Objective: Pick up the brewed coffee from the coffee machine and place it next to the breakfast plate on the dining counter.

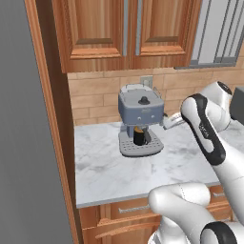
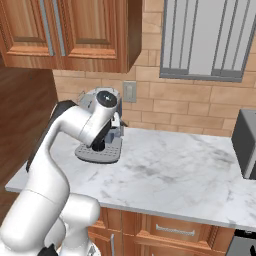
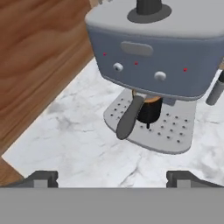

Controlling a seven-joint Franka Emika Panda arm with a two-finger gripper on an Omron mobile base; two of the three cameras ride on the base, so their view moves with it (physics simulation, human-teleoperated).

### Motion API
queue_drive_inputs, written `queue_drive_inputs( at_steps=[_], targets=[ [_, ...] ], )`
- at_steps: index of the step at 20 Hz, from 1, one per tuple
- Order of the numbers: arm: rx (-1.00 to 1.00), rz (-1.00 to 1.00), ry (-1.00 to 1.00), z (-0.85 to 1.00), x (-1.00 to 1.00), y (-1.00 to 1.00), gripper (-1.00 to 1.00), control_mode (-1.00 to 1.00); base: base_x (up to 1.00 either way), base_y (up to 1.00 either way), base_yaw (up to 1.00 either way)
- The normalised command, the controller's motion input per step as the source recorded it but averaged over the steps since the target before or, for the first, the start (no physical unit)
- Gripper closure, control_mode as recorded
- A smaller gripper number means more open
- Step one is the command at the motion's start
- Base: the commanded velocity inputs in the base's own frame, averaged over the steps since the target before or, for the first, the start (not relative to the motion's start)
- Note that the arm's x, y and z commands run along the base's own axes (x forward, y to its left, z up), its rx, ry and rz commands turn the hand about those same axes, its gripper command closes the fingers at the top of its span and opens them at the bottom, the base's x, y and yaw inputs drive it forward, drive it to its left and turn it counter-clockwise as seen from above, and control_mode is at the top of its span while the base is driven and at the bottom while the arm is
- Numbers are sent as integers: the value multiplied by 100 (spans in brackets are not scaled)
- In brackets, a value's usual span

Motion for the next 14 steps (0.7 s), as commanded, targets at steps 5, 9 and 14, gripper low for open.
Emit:
queue_drive_inputs(
  at_steps=[5,9,14],
  targets=[
    [0,36,-4,-25,1,-27,-100,-100,0,0,0],
    [0,32,-12,-38,24,-7,-100,-100,0,0,0],
    [0,27,-17,-40,33,0,-100,-100,0,0,0]
  ],
)
